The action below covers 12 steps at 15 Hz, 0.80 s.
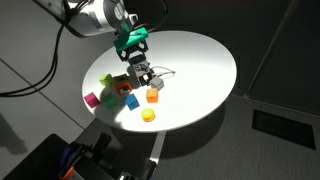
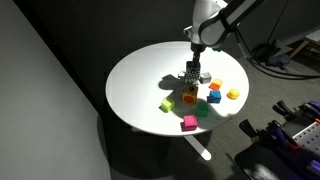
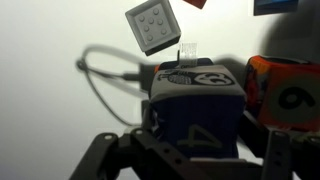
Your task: Put the square plush toy on the right on top of the square plush toy on the left
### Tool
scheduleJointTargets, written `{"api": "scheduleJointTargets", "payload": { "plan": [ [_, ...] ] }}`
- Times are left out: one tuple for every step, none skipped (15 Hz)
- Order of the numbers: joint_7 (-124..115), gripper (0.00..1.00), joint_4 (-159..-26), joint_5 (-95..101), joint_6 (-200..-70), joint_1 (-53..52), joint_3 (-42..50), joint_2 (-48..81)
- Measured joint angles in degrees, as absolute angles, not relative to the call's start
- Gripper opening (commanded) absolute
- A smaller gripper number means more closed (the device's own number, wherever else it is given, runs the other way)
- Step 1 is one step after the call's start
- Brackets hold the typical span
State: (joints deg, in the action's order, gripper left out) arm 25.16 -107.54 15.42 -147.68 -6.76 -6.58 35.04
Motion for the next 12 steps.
{"api": "scheduleJointTargets", "payload": {
  "plan": [
    [25.2, 1.00, -107.5, 15.4, -147.7, -6.8, -6.6, 35.0],
    [25.2, 1.00, -107.5, 15.4, -147.7, -6.8, -6.6, 34.9],
    [25.2, 1.00, -107.5, 15.4, -147.7, -6.8, -6.6, 34.7],
    [25.2, 1.00, -107.5, 15.4, -147.7, -6.8, -6.6, 34.5],
    [25.2, 1.00, -107.5, 15.4, -147.7, -6.7, -6.6, 34.3],
    [25.1, 1.00, -107.5, 15.4, -147.7, -6.7, -6.6, 34.0],
    [25.1, 1.00, -107.5, 15.4, -147.7, -6.7, -6.6, 33.7],
    [25.1, 1.00, -107.5, 15.3, -147.7, -6.7, -6.6, 33.3],
    [25.1, 1.00, -107.6, 15.3, -147.7, -6.7, -6.6, 32.9],
    [25.1, 1.00, -107.6, 15.3, -147.7, -6.6, -6.7, 32.5],
    [24.8, 1.00, -107.6, 15.1, -147.7, -6.5, -6.7, 32.0],
    [24.5, 1.00, -107.7, 15.0, -147.6, -6.4, -6.7, 31.6]
  ]
}}
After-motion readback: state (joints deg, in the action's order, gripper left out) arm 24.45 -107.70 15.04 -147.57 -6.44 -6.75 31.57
